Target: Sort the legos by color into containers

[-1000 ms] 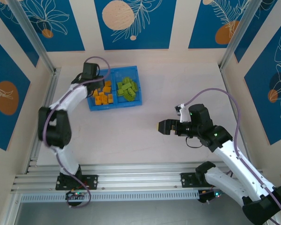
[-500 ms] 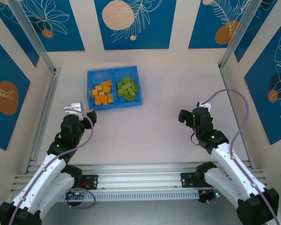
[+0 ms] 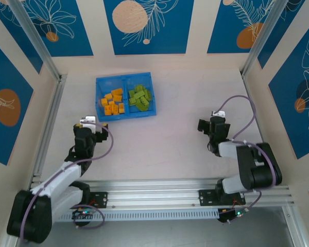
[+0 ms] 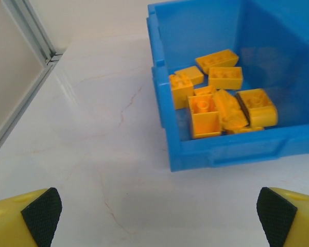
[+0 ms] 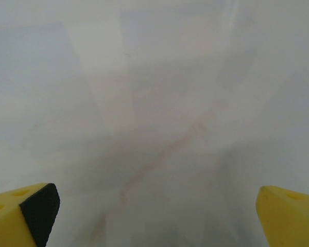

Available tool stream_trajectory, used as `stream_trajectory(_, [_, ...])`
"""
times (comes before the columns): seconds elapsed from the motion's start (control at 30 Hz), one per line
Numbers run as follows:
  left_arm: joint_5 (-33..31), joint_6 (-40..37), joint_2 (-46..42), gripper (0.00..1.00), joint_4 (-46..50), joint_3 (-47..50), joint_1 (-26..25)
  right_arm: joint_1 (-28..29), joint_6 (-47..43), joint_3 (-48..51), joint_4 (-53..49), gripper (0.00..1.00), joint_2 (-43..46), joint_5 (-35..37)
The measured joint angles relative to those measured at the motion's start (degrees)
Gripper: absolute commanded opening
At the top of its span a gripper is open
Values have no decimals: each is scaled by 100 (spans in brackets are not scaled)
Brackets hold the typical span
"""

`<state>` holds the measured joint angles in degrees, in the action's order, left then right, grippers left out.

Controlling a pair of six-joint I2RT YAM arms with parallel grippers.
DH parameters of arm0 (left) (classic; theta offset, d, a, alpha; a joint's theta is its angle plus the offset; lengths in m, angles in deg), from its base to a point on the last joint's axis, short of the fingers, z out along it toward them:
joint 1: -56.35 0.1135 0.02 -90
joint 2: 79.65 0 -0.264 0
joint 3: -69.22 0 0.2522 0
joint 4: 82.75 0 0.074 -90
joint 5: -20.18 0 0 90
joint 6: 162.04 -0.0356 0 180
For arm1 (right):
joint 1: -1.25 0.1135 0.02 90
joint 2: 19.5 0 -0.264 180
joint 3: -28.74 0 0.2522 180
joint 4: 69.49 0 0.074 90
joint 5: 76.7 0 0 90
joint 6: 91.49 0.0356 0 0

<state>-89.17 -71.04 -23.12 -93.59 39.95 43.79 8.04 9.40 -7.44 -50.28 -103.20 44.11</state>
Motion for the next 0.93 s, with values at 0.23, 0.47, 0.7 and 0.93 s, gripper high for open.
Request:
stream_trajectory(0.23, [850,-157,2168,100,-1700,9,835,-557,-170,48,1040,99,-369,-1226])
stream_trajectory(0.47, [1576,-164,3176,100,-2118,-586,977,-428,-186,46,1311,99,-376,-1311])
stream_trajectory(0.7, [1832,-269,3171,100,-2149,-715,975,-428,-201,46,1333,99,-376,-1309])
stream_trajectory(0.93, [1897,-295,3171,100,-2144,-715,975,-428,-201,46,1333,99,-376,-1309])
